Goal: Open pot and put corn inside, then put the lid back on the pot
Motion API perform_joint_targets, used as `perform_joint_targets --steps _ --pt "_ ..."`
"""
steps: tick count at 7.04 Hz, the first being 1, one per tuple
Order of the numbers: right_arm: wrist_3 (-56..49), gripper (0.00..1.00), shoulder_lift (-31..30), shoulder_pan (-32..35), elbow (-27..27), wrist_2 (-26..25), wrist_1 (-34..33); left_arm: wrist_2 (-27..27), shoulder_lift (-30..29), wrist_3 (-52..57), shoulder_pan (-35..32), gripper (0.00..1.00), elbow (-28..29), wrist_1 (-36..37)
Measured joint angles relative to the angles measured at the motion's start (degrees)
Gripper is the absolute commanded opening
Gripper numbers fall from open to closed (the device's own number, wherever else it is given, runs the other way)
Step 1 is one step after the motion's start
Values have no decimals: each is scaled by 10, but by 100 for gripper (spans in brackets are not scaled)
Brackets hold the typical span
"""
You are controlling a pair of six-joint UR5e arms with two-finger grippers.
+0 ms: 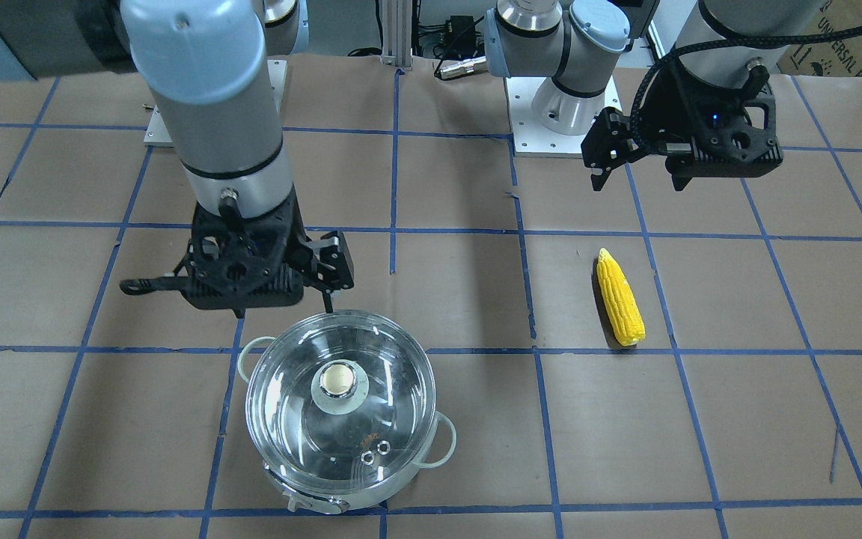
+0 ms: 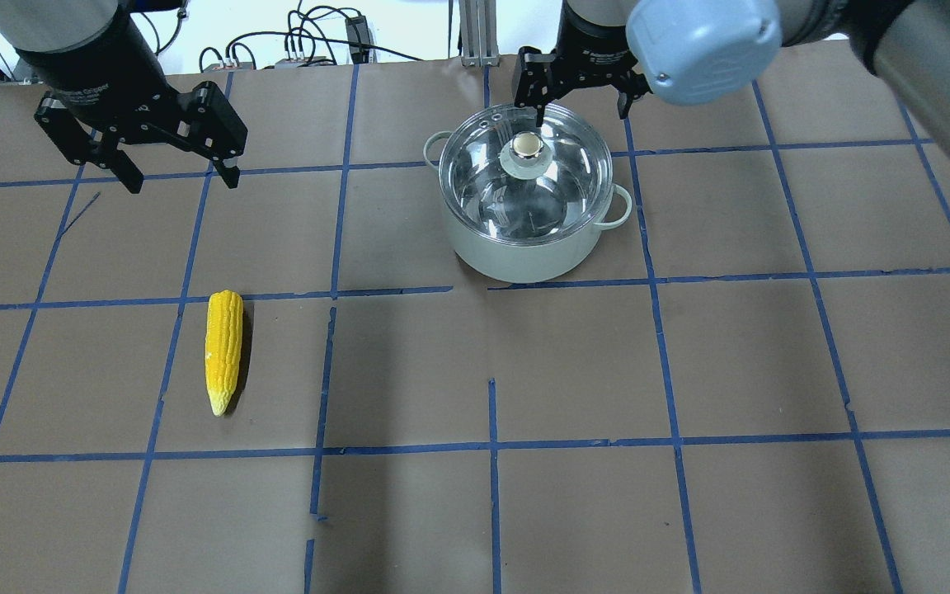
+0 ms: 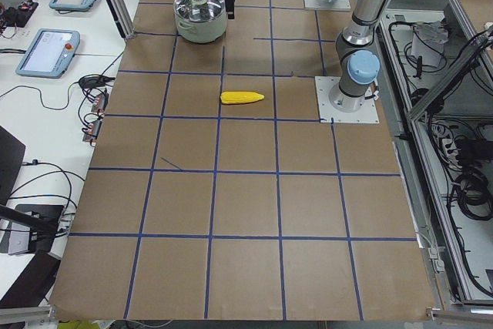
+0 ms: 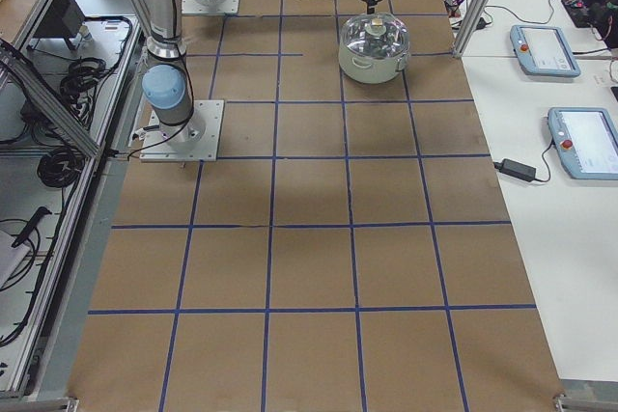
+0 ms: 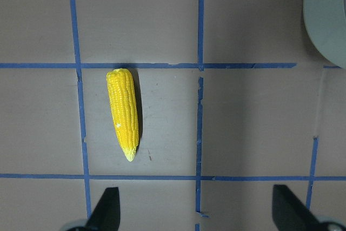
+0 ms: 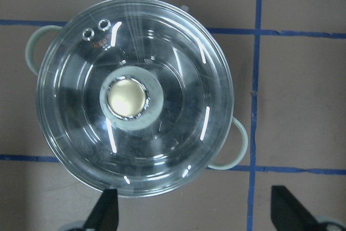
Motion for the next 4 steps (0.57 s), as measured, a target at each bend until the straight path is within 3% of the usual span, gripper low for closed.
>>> perform_joint_targets --steps 2,4 --pt "1 98 66 20 -39 0 -18 0 -1 0 0 100 0 0" --pt "-2 98 98 22 -44 -2 -23 0 -1 1 0 100 0 0"
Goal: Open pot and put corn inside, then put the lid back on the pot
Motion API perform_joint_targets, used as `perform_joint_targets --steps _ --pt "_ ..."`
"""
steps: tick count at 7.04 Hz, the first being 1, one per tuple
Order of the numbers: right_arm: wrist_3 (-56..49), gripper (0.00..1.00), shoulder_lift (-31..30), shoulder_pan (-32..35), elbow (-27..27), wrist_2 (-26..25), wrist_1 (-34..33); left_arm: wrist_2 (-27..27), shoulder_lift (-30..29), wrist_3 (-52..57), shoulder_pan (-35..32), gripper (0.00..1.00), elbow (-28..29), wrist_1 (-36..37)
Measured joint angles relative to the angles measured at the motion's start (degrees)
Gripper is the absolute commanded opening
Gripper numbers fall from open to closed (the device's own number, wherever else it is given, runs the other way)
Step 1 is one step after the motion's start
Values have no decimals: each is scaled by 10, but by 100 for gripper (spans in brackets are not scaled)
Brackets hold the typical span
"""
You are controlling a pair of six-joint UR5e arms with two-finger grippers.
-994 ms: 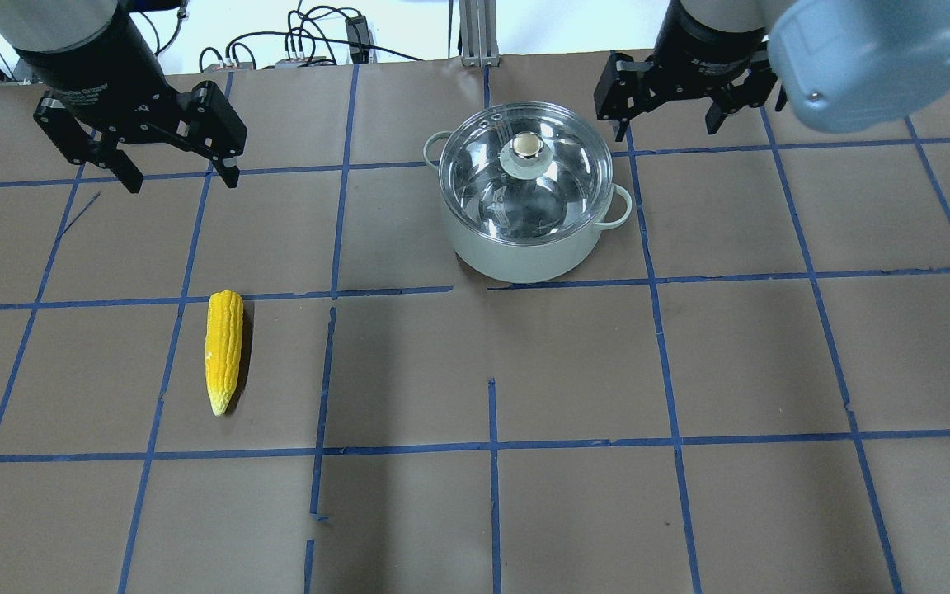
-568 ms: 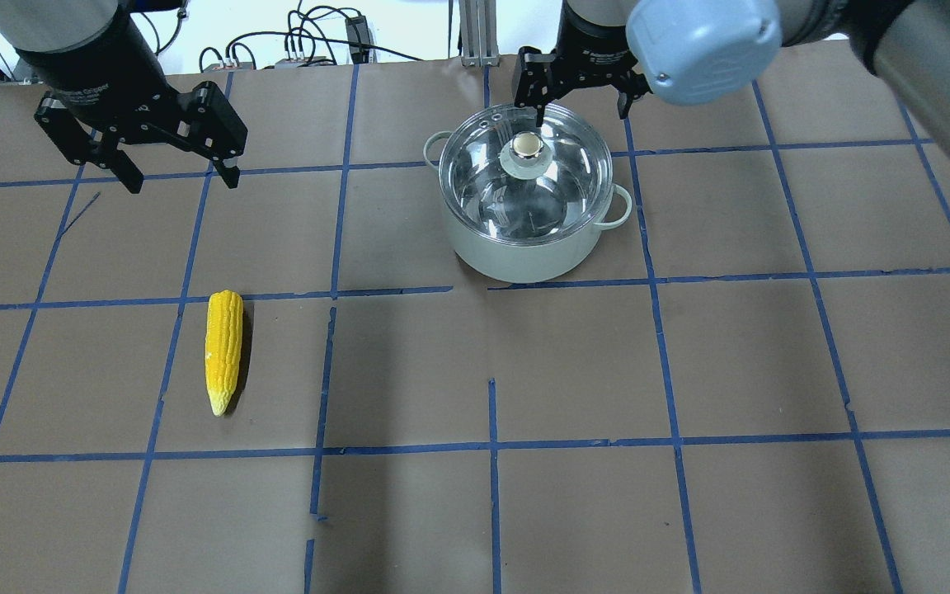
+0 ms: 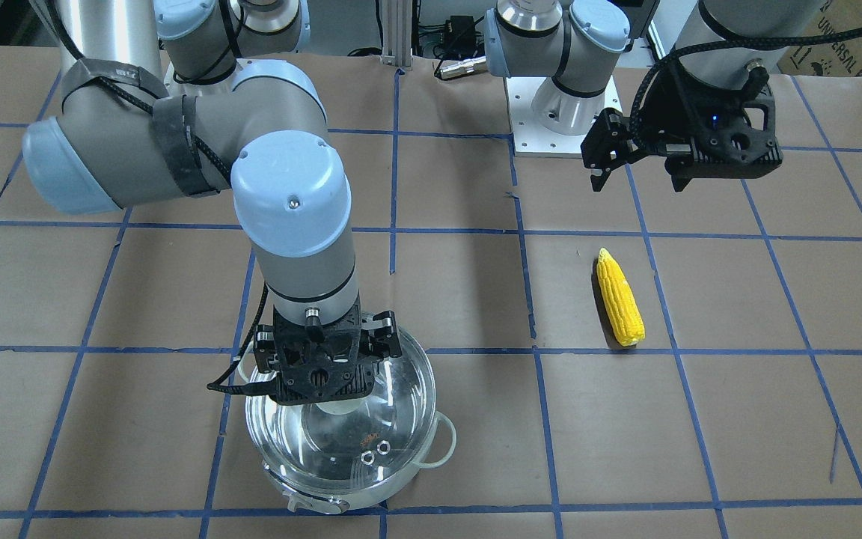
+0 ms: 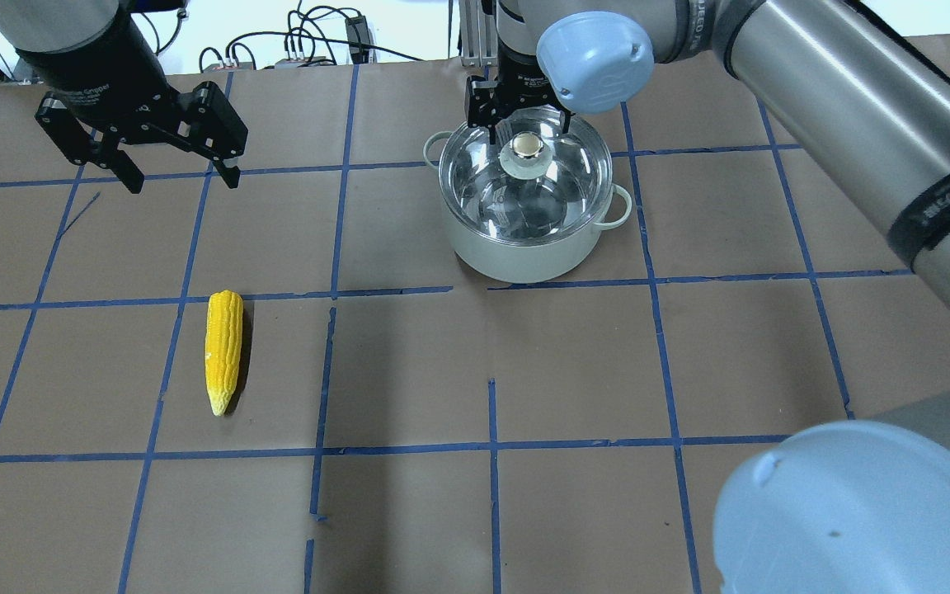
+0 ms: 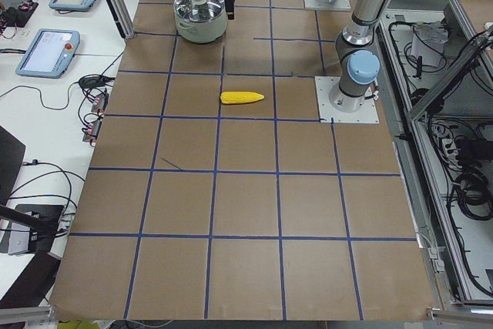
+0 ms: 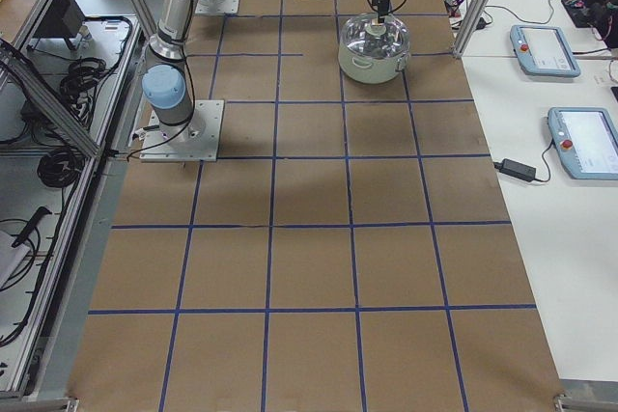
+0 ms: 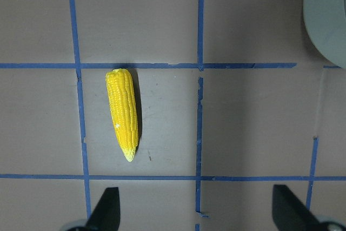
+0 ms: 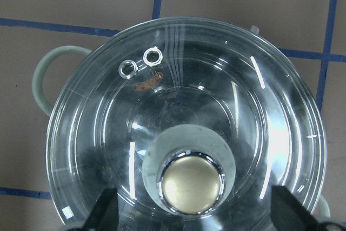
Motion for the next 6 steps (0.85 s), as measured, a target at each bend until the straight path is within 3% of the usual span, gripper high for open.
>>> perform_joint_targets --steps 3,4,5,6 --pt "0 94 19 0 -2 -1 -3 0 1 0 0 100 0 0" --pt "1 85 24 1 -3 -1 -5 0 1 1 0 100 0 0" --pt "1 68 27 1 -3 -1 -5 0 1 1 0 100 0 0" --pt "0 46 29 1 -5 -1 -5 0 2 1 0 100 0 0"
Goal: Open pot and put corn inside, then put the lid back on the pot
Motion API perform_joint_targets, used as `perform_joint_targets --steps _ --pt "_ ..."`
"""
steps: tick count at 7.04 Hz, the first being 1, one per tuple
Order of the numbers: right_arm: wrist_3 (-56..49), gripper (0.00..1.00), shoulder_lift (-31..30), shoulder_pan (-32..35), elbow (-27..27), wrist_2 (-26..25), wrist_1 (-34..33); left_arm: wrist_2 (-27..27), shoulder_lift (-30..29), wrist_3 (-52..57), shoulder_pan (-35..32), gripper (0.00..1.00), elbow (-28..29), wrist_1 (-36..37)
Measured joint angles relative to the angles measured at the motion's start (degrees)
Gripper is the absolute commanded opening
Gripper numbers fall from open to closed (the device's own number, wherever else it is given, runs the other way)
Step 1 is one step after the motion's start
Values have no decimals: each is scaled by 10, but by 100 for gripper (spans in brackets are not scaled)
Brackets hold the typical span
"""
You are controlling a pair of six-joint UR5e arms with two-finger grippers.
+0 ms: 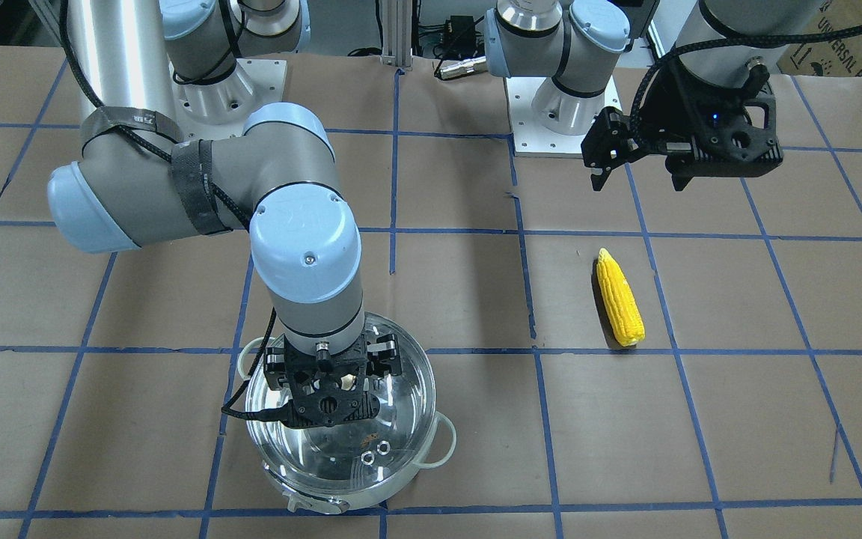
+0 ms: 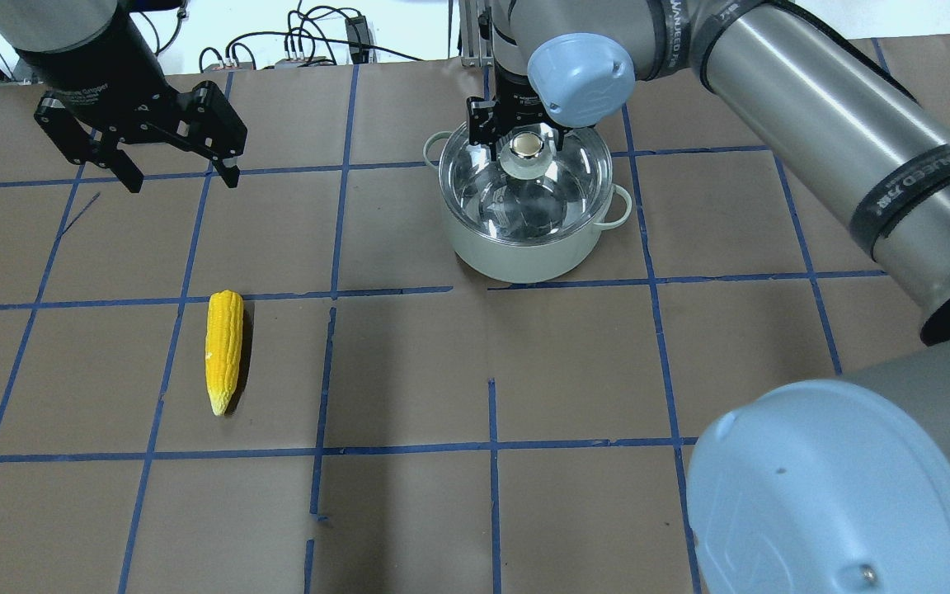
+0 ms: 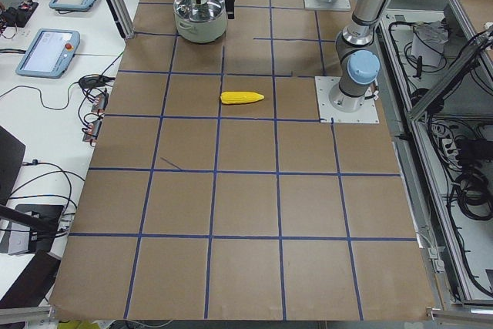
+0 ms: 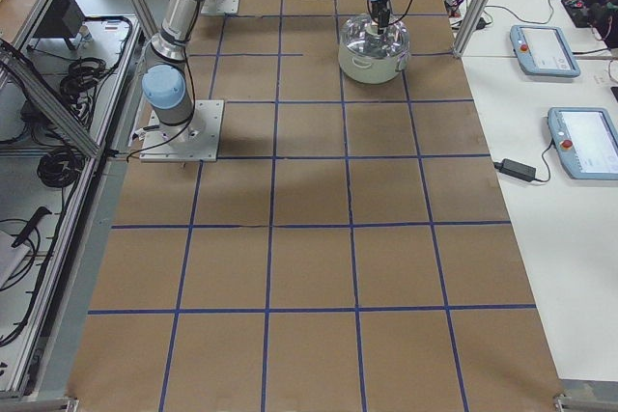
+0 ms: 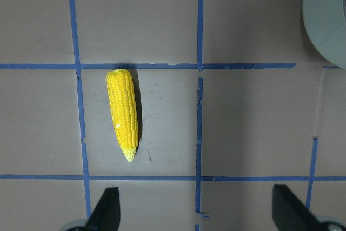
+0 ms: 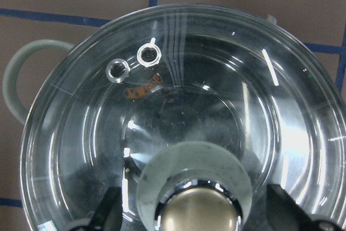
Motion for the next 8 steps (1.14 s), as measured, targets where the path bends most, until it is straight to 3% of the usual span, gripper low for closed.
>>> perform_joint_targets --steps 1,2,6,8 --pt "0 20 0 0 -3 0 2 0 0 0 0 100 0 0" --pt "0 8 0 0 -7 1 4 0 0 0 0 100 0 -1" --pt "-5 7 -3 -5 -17 2 14 1 2 1 0 100 2 -6" --pt "-39 7 -20 -27 -54 -5 86 0 3 3 3 100 2 -19"
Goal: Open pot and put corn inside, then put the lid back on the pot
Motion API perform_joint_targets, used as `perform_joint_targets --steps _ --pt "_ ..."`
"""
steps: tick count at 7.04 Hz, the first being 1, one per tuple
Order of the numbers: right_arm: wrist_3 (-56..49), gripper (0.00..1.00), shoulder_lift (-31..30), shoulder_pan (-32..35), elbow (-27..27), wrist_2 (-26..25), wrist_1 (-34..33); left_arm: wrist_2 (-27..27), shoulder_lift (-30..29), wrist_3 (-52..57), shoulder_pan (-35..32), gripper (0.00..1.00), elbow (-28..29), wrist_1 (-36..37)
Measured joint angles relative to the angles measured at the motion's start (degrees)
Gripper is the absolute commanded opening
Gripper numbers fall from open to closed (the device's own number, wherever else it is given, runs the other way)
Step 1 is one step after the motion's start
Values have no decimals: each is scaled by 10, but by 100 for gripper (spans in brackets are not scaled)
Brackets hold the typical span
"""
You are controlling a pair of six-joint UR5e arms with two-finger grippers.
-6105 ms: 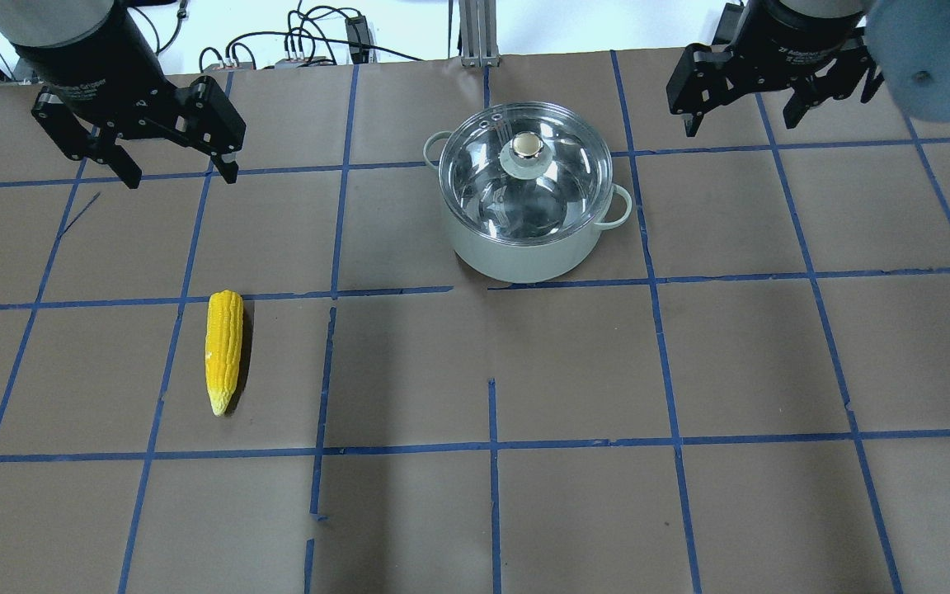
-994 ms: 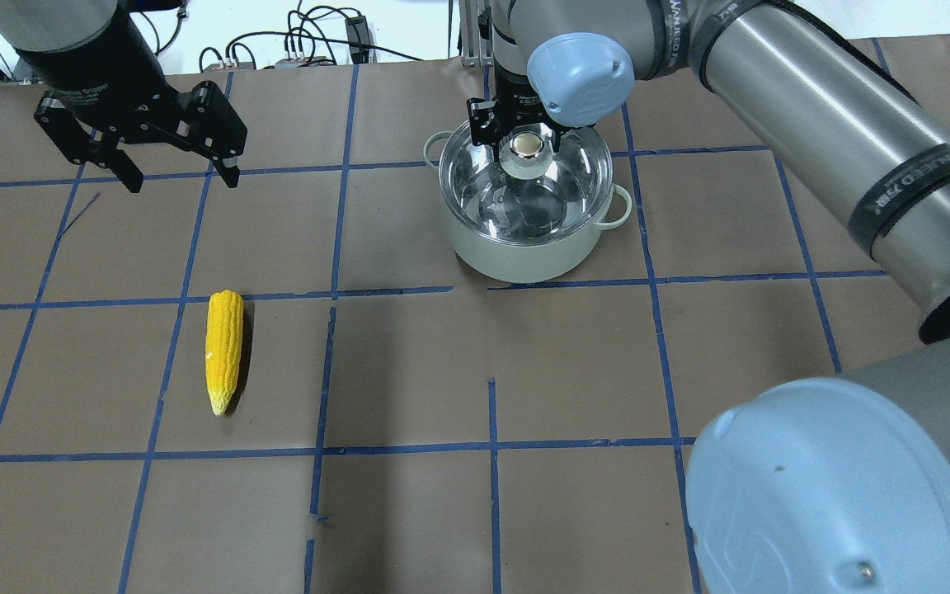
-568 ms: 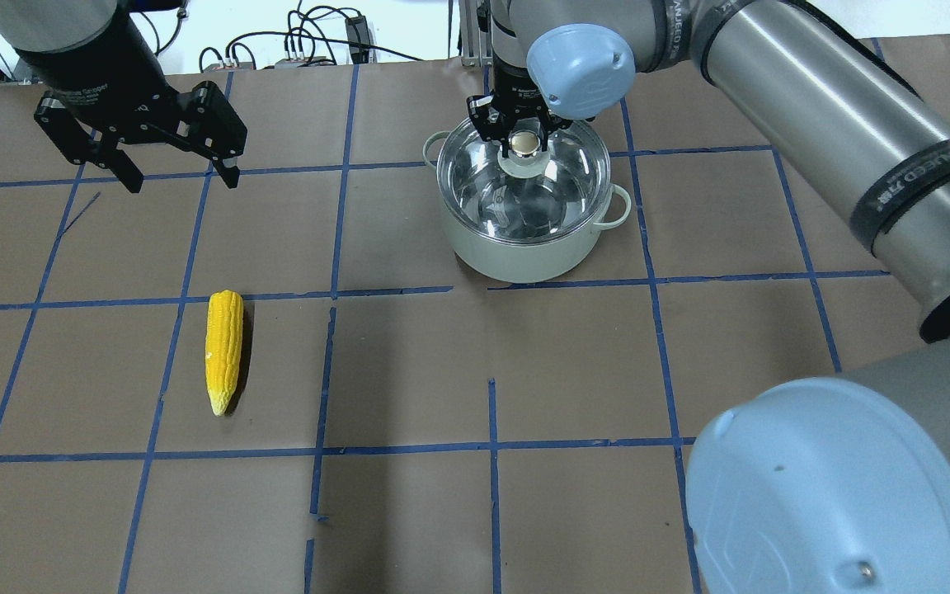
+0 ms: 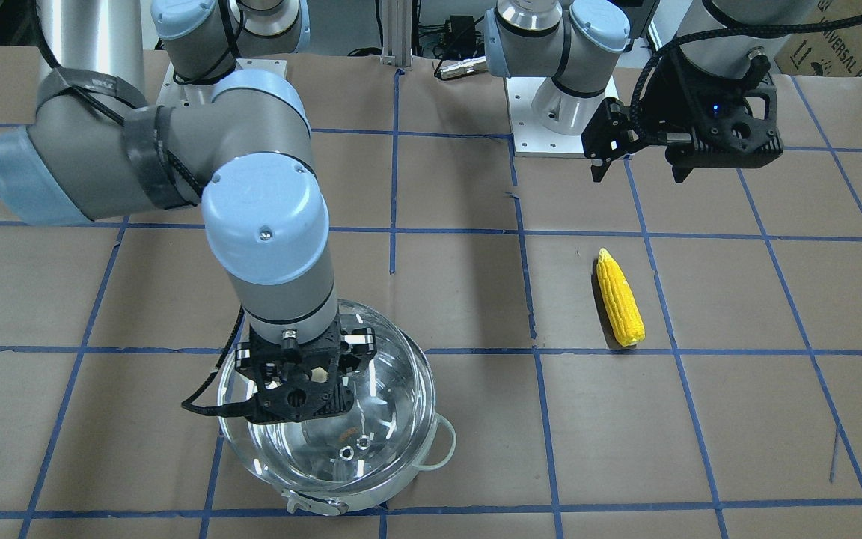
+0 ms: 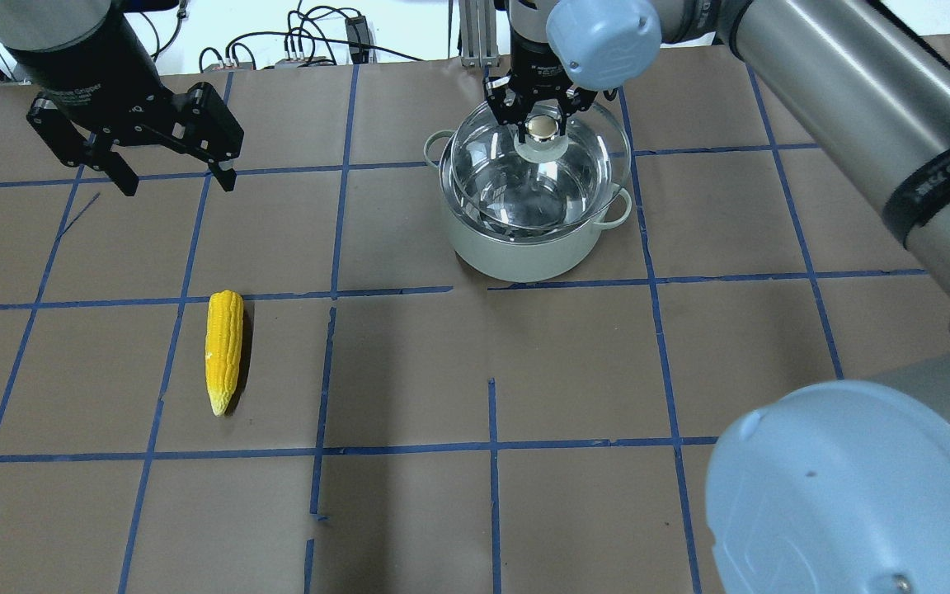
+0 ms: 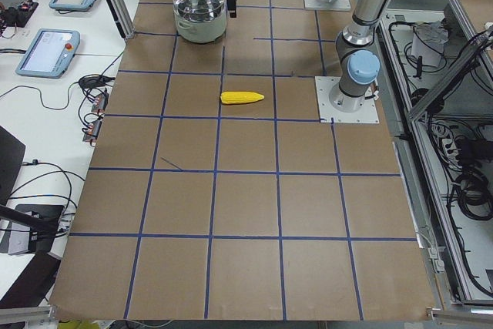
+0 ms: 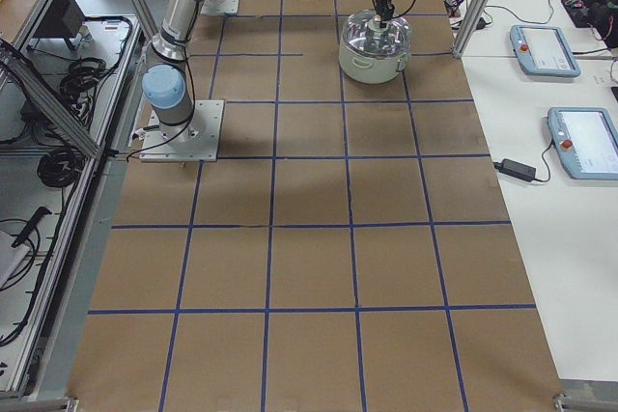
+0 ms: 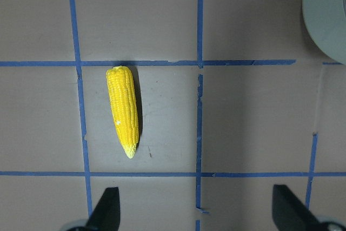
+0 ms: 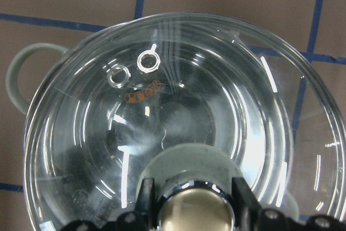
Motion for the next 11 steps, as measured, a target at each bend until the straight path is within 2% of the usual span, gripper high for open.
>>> perform_joint_targets --steps 2,4,6,7,9,11 --pt "-71 7 -16 -51 -63 -1 99 0 -16 32 31 100 -39 21" --pt "-147 7 -27 -119 -113 2 168 0 -44 86 78 100 -130 108" --pt "-173 7 -31 -162 -133 4 191 -1 -78 116 115 100 -236 235" --pt "-175 7 -31 -172 -135 4 192 -1 -100 121 130 100 -271 282" --pt "-174 7 -27 -178 -136 5 189 0 -151 122 140 98 -295 334" --pt "-172 7 -22 -179 -135 6 187 2 -179 123 141 45 -304 359"
